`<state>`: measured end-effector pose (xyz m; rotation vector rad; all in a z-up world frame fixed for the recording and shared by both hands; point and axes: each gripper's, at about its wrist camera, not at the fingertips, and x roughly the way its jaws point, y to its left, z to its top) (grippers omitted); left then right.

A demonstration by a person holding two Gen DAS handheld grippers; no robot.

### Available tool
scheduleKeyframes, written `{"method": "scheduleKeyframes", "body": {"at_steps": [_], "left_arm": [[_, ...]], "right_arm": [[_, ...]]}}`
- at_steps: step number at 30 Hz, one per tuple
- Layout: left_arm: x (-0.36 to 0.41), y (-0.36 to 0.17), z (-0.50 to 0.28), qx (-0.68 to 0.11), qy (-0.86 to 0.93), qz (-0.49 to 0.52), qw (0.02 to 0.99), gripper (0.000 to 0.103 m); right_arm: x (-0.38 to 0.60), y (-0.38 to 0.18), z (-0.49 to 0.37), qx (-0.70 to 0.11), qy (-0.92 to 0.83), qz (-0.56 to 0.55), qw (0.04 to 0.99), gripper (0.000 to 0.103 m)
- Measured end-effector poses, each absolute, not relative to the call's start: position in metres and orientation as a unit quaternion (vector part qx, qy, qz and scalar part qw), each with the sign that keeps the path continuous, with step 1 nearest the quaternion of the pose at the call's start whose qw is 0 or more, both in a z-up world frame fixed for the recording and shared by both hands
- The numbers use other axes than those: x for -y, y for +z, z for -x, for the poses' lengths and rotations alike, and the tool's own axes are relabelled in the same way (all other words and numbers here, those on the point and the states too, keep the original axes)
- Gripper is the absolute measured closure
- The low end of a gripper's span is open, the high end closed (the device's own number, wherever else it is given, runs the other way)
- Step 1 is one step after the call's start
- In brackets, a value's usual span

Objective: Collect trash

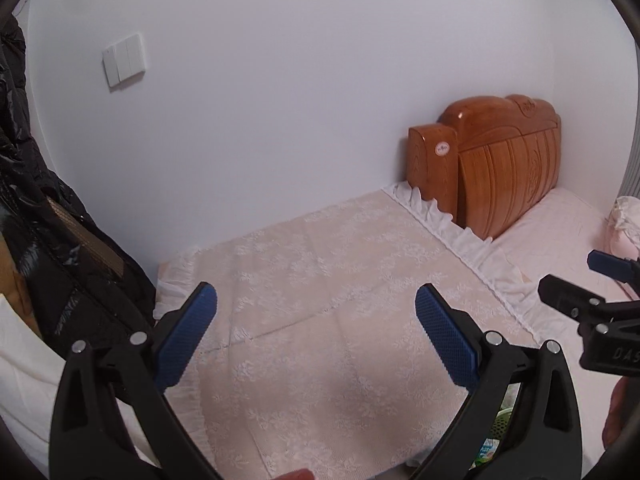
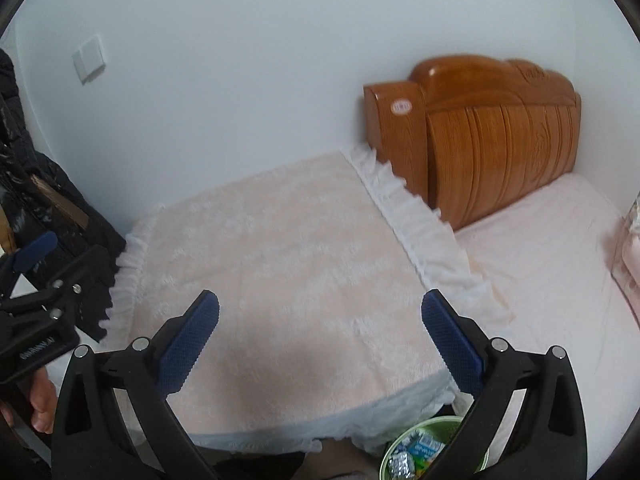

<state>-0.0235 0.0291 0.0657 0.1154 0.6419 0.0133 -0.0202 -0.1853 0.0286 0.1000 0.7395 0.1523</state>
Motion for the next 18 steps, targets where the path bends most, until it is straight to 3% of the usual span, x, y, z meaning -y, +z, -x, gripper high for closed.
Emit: {"method": "scheduleKeyframes", "body": {"at_steps": [5, 18], "left_arm": [[-0.045, 0.078, 0.011, -0.3, 0.024, -0.031, 0.953, 0.008], [-0.049, 0.058, -0.002, -0.329, 0.016, -0.015, 0.944, 0.008]], "right_arm": [[0.168, 0.063, 0.009, -0.328, 0.071, -0.04, 0.941, 0.002], [0.165, 0.066, -0.006, -0.347, 0.04, -0.039, 0.936, 0.002]]}}
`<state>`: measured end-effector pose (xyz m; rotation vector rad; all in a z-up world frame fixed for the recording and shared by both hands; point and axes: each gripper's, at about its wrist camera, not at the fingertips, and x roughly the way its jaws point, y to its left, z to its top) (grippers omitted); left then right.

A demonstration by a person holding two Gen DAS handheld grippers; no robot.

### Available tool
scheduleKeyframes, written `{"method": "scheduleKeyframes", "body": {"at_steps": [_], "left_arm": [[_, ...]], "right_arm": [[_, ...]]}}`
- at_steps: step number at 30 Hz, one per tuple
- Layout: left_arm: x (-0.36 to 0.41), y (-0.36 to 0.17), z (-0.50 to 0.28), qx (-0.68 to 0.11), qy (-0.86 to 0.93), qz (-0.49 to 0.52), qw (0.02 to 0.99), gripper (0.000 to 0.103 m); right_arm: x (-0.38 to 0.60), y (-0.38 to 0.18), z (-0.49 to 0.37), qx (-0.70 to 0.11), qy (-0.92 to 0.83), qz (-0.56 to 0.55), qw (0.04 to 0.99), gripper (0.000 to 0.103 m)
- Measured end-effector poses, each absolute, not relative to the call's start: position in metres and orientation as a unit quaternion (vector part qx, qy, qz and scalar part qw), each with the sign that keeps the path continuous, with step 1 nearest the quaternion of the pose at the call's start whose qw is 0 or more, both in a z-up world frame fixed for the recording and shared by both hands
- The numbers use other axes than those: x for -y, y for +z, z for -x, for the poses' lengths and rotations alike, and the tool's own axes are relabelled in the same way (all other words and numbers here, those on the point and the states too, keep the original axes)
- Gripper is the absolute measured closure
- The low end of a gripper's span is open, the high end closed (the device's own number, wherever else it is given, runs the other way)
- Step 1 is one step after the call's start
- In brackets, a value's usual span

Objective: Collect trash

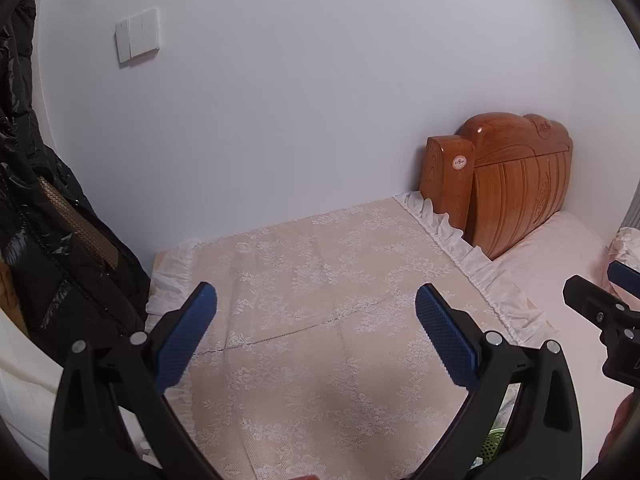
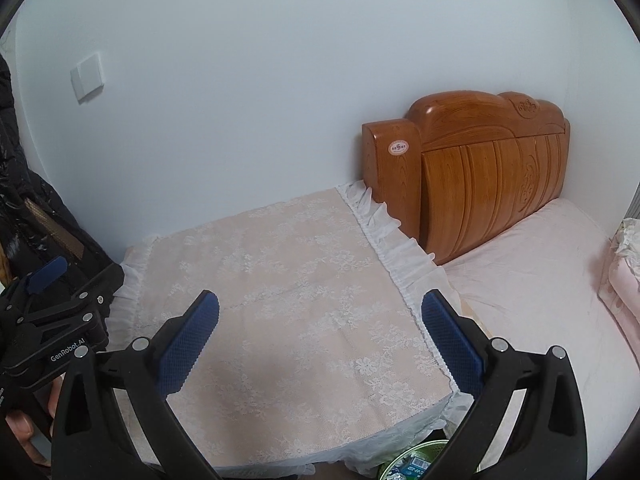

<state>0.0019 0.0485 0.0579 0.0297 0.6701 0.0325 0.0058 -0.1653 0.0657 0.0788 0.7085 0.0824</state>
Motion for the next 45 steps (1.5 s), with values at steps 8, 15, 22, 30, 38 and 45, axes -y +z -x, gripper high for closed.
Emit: {"method": "scheduleKeyframes", "body": {"at_steps": [8, 15, 22, 30, 38, 45], "left_arm": [[-0.039, 0.054, -0.003, -0.334, 0.005, -0.015, 0.942, 0.008], [-0.038, 0.055, -0.004, -0.334, 0.001, -0.012, 0.942, 0.008], [-0.037, 0.054, -0.005, -0.334, 0.002, -0.012, 0.942, 0.008], [-0.04, 0.053, -0.008, -0.339, 0.001, -0.009, 0.941, 0.008], [-0.041, 0.051, -0.008, -0.343, 0.0, -0.009, 0.939, 0.008], [-0.044, 0.05, -0.008, -0.344, -0.001, -0.009, 0.939, 0.008]], "right_arm": [[0.173, 0.054, -0.004, -0.354, 0.027, -0.035, 0.934, 0.002], [0.179, 0.051, -0.004, -0.353, 0.025, -0.038, 0.934, 0.002], [0.18, 0.049, -0.007, -0.356, 0.026, -0.039, 0.933, 0.002], [0.177, 0.047, -0.008, -0.359, 0.026, -0.036, 0.932, 0.002], [0.175, 0.046, -0.009, -0.36, 0.024, -0.036, 0.932, 0.002], [0.173, 0.046, -0.008, -0.361, 0.023, -0.035, 0.931, 0.002]]}}
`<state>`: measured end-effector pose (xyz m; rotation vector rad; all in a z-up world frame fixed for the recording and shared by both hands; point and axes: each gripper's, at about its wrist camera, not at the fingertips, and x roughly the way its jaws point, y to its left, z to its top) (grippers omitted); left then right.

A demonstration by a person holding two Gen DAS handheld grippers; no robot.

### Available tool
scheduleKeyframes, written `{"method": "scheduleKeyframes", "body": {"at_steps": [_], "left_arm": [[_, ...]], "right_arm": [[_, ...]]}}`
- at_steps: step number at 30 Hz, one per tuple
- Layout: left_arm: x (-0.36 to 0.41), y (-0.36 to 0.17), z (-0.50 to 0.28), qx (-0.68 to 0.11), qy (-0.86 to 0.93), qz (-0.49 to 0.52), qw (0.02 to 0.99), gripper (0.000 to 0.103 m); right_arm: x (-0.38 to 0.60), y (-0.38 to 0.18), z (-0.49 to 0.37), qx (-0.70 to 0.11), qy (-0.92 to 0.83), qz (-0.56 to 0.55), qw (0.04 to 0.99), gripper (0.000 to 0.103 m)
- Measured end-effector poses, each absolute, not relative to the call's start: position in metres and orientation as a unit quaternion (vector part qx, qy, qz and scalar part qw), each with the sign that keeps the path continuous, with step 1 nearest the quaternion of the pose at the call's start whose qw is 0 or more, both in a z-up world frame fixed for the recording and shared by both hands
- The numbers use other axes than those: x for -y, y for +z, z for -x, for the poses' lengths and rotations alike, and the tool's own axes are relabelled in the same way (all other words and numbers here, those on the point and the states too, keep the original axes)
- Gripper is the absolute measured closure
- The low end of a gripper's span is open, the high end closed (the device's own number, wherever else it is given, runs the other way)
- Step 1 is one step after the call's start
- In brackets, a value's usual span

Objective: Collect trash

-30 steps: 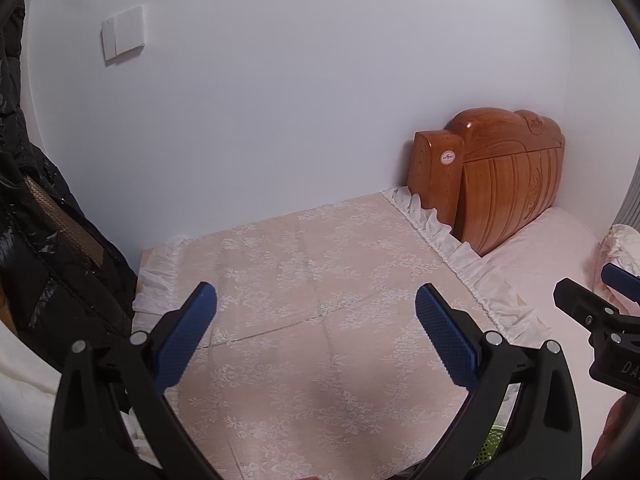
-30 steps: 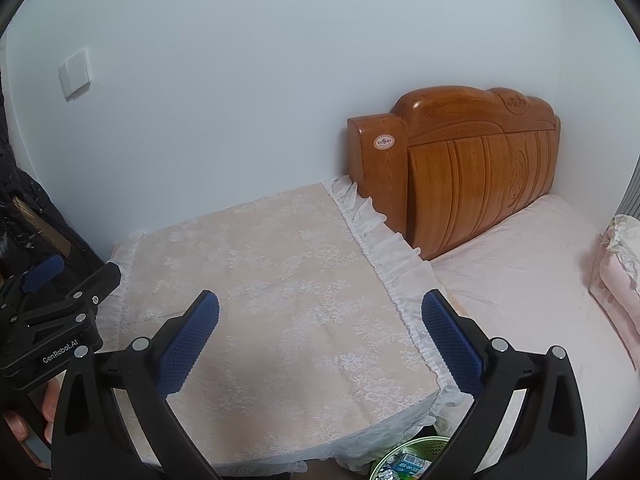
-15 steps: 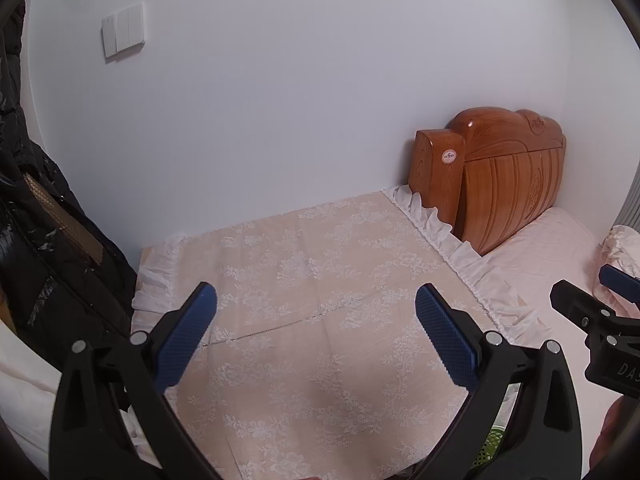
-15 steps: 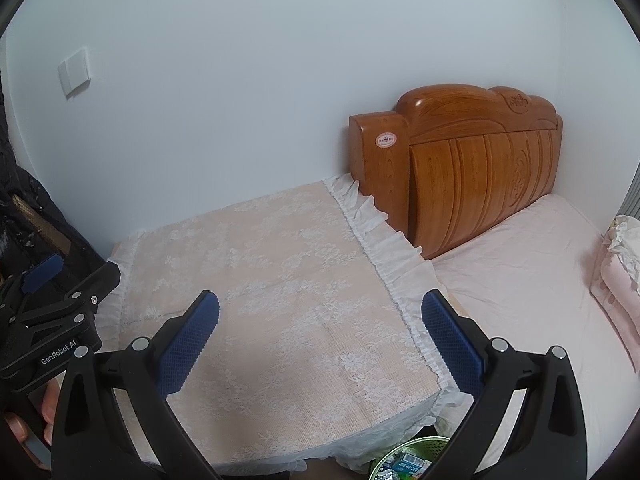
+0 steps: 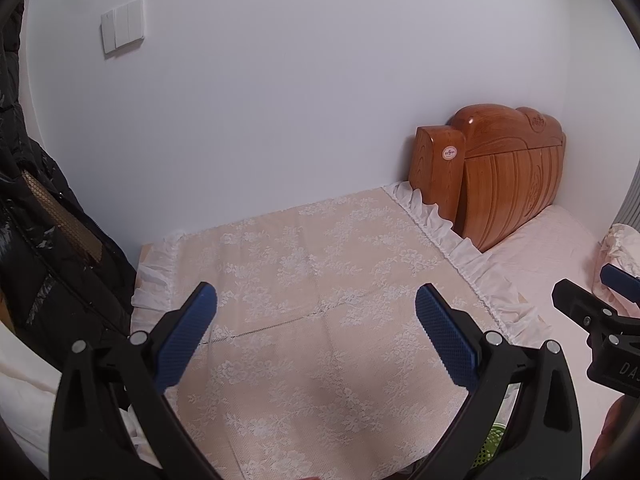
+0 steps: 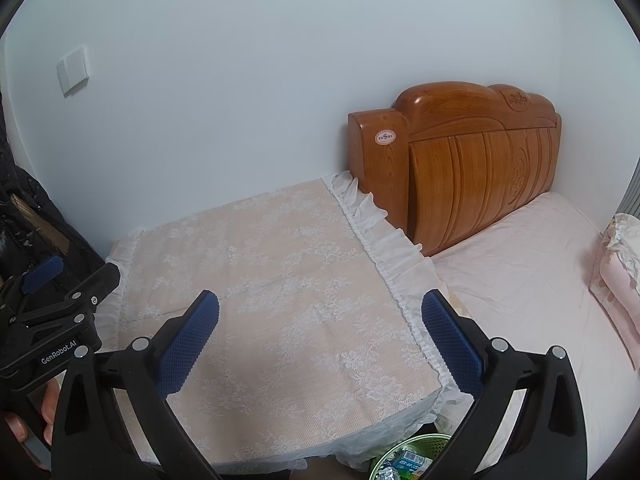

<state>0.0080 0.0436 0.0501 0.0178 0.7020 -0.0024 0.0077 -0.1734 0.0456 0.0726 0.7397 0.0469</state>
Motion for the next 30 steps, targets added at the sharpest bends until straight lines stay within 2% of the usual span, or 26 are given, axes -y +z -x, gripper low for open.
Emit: {"method": "scheduleKeyframes", "body": {"at_steps": [30], "left_arm": [[-0.0414, 0.0471, -0.0098, -0.347, -0.007, -0.008, 0.938, 0.008]], "right_arm": [[0.1781, 0.0414, -0.0069, -0.369, 0.019, -0.036, 0.929, 0.002]]}}
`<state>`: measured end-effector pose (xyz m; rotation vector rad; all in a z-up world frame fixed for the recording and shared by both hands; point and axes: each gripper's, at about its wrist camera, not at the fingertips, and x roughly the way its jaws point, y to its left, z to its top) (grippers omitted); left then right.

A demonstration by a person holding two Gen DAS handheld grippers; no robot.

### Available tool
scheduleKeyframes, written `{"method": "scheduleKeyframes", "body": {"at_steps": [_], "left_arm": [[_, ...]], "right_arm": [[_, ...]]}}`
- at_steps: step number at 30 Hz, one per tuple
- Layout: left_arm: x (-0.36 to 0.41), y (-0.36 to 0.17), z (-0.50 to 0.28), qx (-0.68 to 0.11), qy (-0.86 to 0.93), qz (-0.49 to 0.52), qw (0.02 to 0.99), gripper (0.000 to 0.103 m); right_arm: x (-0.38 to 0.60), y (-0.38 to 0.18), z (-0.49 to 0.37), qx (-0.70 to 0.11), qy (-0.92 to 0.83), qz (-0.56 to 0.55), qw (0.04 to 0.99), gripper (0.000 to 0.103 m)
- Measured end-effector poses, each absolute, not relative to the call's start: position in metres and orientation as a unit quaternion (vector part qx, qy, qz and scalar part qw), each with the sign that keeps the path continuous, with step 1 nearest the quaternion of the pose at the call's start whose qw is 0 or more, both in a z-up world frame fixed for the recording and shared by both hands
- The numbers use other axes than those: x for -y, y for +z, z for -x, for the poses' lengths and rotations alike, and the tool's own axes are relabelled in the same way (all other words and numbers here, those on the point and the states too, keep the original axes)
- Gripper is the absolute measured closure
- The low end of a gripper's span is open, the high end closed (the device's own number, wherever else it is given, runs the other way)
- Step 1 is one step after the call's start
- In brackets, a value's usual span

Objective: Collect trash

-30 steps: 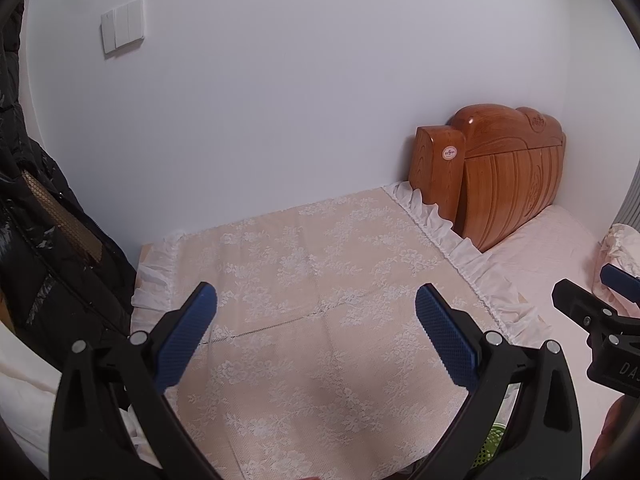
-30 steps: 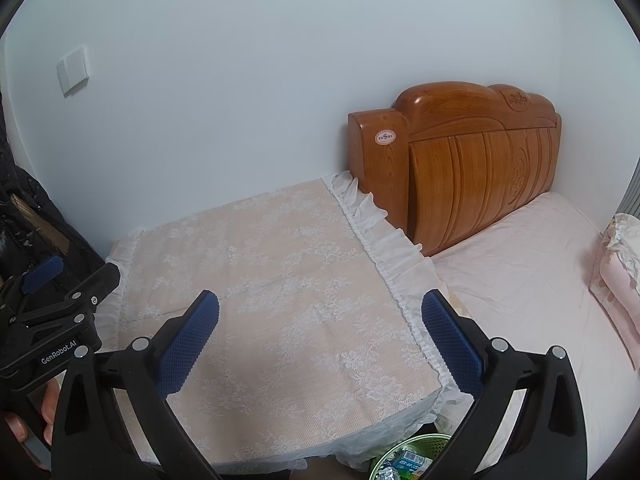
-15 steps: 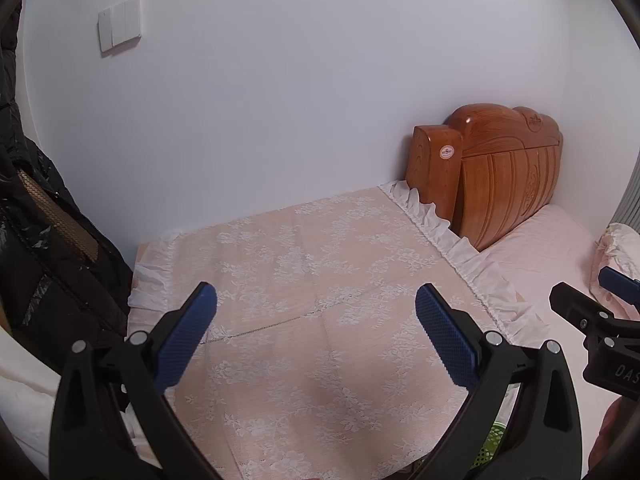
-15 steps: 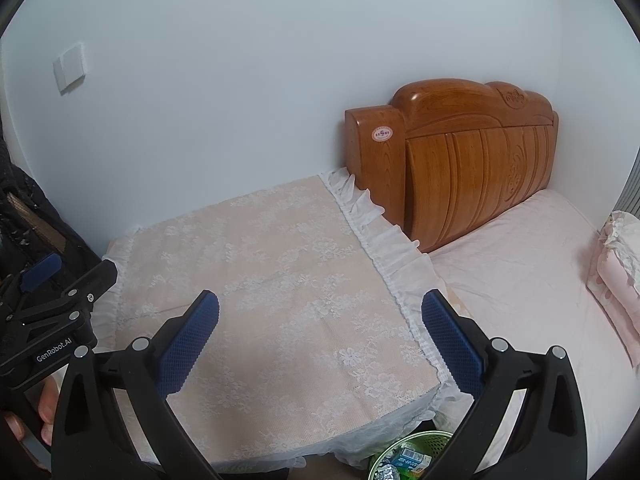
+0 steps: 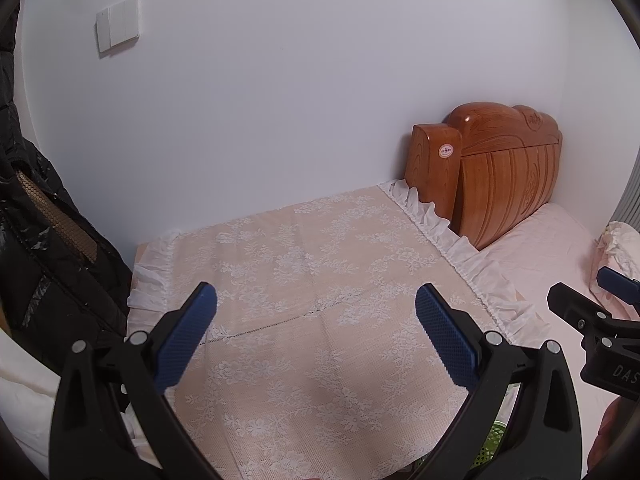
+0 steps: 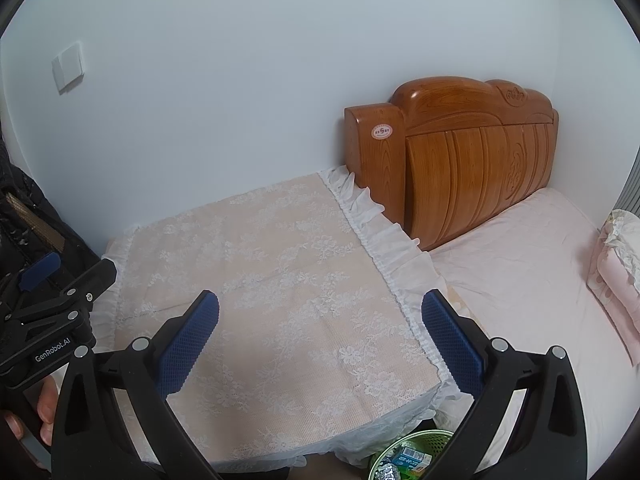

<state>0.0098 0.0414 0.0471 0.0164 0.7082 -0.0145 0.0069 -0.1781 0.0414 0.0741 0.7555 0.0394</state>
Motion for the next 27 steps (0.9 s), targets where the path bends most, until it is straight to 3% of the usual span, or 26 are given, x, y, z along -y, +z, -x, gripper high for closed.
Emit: {"method": "scheduleKeyframes", "body": {"at_steps": [27], "left_arm": [[-0.0439, 0.0436, -0.0131, -0.35, -0.015, -0.009, 0.937, 0.008]], "right_arm": [[0.1733, 0.0367, -0.0102, -0.375, 0.019, -0.034, 0.926, 0.002]]}}
